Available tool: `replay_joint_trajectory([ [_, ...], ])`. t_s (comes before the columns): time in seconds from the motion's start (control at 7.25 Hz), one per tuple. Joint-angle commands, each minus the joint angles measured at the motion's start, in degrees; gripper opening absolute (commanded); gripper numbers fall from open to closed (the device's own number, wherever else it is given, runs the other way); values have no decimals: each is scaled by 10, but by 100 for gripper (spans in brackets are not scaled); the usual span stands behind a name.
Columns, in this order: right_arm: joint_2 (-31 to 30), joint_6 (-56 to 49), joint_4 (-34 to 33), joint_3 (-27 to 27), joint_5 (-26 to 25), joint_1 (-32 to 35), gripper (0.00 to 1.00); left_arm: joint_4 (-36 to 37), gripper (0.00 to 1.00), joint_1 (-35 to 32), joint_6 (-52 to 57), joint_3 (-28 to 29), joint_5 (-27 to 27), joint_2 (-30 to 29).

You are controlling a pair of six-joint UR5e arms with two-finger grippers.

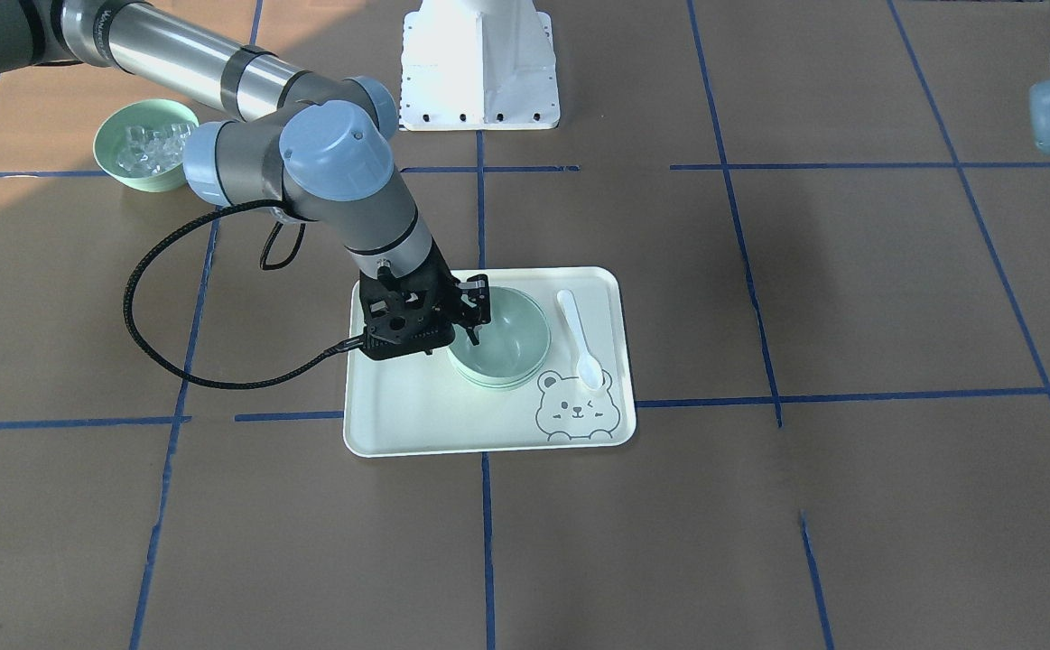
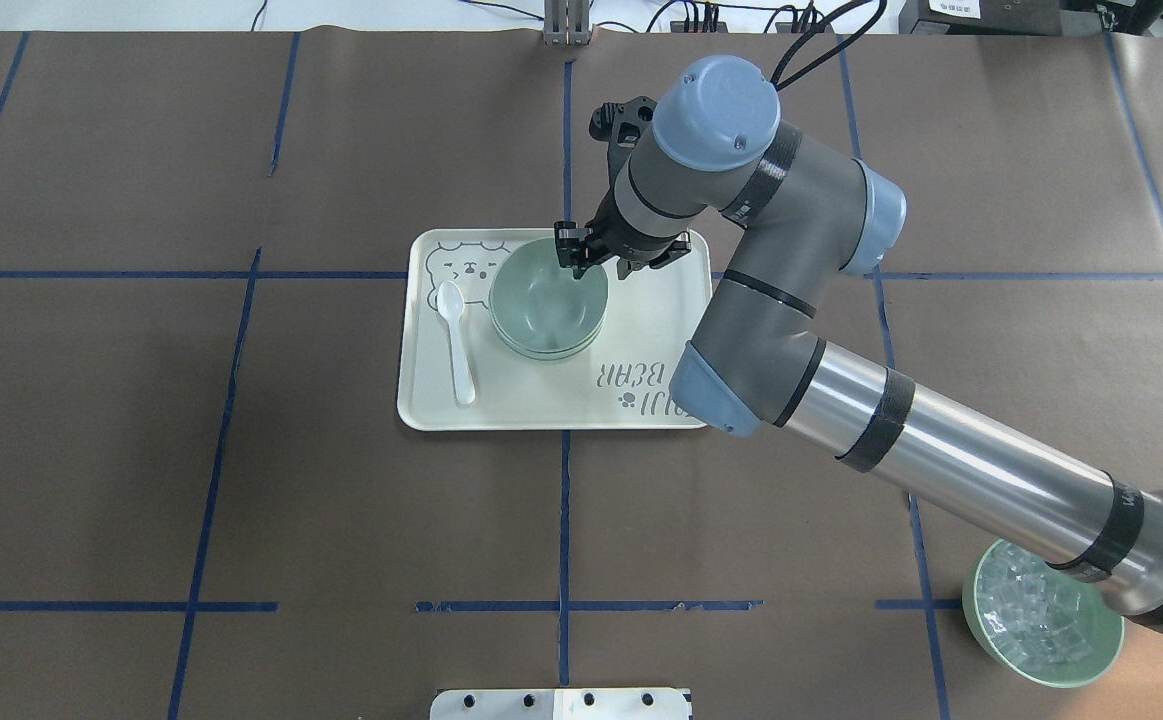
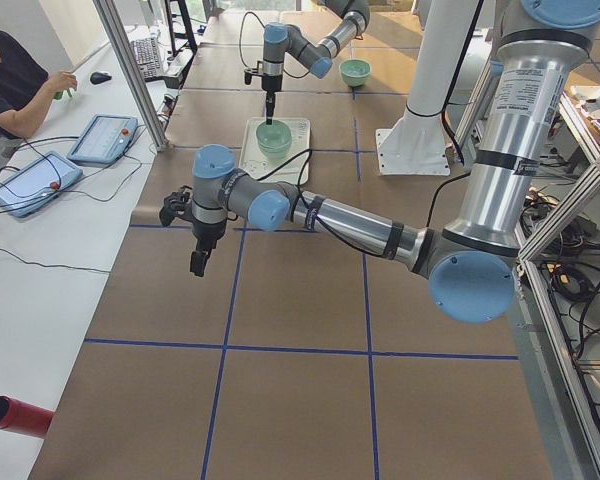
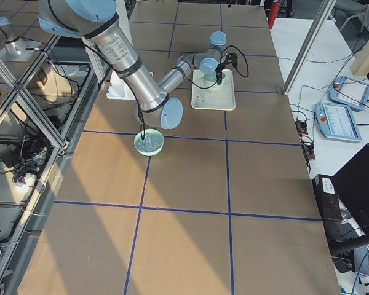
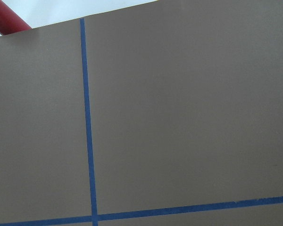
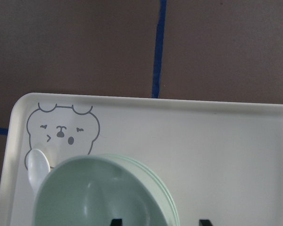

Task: Stack green bowls together

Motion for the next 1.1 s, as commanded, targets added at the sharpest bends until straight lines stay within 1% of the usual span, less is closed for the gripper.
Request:
replay_joint_trajectory([
  [0.0,-6,-7,-30,14,42,55,100,1,100,-2,-1,9,-1,0],
  [0.14,-30,-35,-70,48,91,104,100,4,100,-2,-1,13,-10,0],
  [0.28,-79,-110,-112,102,123,149,100,13,100,-3,10,12,-29,6],
  [0.41,-123,-189,-151,142,135,190,100,13,100,-6,26,12,-52,20],
  [0.55,-170,-280,-171,167,139,225,100,28,100,-22,46,13,-70,27],
  [0.69,-217,-353,-173,176,141,257,100,54,100,-44,84,12,-88,35],
  [0.83,-253,-430,-173,174,145,287,100,84,100,-64,124,12,-106,35],
  [0.97,-293,-512,-177,169,145,320,100,100,100,-74,150,13,-110,46],
])
